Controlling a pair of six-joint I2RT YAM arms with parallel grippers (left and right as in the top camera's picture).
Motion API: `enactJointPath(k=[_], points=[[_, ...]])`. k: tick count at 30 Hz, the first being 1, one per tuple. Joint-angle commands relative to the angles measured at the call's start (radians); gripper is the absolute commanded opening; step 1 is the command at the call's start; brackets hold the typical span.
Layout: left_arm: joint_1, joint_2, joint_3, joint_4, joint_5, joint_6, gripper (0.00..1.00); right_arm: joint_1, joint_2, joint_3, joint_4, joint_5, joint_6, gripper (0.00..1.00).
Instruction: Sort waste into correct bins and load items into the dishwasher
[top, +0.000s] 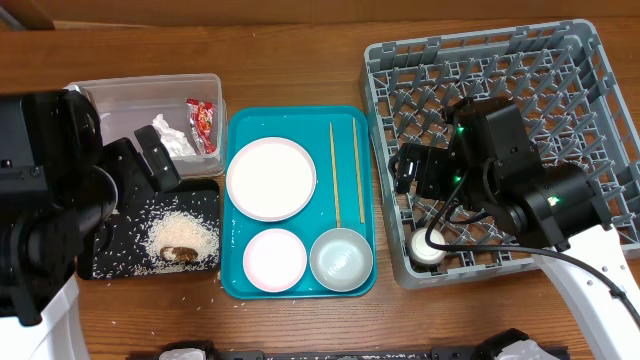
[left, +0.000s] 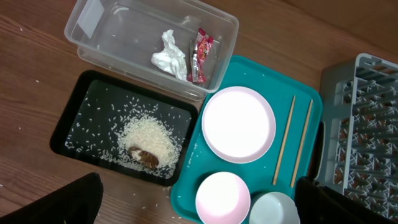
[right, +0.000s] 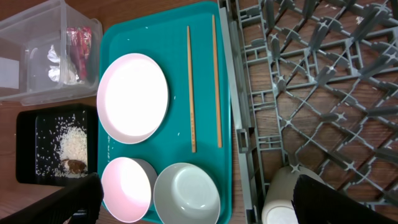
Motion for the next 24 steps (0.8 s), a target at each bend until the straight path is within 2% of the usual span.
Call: enactJointPath(k=[1, 6, 9, 12, 16, 19, 24], points=[[-0.006, 0.010, 0.001, 0.001, 0.005, 0.015, 1.00, -0.003, 0.000, 0.015, 0.006, 0.012, -0.006, 1.00], [-0.006, 0.029, 0.001, 0.001, 0.005, 0.015, 1.00, -0.013, 0.000, 0.015, -0.037, 0.032, -0.008, 1.00], [-0.006, 0.037, 0.001, 0.001, 0.005, 0.015, 1.00, -0.044, -0.012, 0.015, 0.032, 0.029, -0.105, 1.00], [-0.006, 0.045, 0.001, 0.001, 0.005, 0.015, 1.00, -0.045, -0.097, 0.015, 0.182, 0.042, -0.285, 1.00], [-0.006, 0.045, 0.001, 0.001, 0.005, 0.015, 1.00, -0.049, -0.223, -0.044, 0.389, 0.048, -0.423, 1.00], [-0.006, 0.046, 0.001, 0.001, 0.005, 0.015, 1.00, -0.078, -0.343, -0.168, 0.533, 0.056, -0.441, 1.00], [-0.006, 0.047, 0.001, 0.001, 0.005, 0.015, 1.00, -0.203, -0.617, -0.554, 0.714, -0.015, -0.441, 1.00]])
